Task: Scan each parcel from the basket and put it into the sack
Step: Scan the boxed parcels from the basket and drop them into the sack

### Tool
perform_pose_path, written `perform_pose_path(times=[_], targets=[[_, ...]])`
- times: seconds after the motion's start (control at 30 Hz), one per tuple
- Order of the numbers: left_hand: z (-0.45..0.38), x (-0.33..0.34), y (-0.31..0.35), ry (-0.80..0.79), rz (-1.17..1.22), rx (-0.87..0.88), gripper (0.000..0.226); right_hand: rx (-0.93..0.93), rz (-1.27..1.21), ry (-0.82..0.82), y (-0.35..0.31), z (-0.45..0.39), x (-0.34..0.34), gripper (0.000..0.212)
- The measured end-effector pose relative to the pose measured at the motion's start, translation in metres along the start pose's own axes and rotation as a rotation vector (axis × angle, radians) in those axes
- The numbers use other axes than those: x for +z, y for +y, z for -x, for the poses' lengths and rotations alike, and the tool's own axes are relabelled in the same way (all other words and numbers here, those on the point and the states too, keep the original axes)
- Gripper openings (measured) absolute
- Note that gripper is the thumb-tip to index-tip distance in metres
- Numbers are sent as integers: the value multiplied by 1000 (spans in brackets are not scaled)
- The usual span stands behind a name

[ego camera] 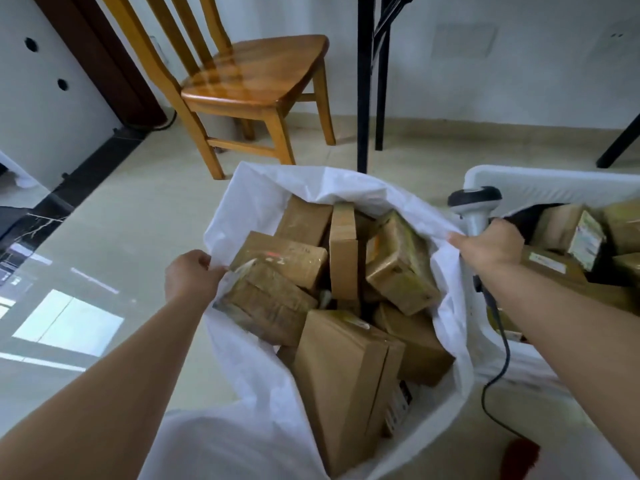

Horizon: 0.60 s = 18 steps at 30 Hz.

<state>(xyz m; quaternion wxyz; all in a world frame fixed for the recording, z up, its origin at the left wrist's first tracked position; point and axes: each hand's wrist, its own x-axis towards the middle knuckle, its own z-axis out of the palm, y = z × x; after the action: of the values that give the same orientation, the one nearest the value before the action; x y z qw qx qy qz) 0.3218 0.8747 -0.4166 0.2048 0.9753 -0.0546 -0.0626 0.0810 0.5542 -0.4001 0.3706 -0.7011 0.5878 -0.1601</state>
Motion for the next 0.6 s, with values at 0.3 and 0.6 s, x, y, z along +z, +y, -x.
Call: perform_pose_path(times=[0.3, 0.6], targets=[[56, 31, -16, -74, 568, -651, 88, 132, 13, -85, 41, 43, 0, 74], [105, 38, -32, -172, 602, -713, 66, 236, 101, -33, 62, 70, 9, 52]])
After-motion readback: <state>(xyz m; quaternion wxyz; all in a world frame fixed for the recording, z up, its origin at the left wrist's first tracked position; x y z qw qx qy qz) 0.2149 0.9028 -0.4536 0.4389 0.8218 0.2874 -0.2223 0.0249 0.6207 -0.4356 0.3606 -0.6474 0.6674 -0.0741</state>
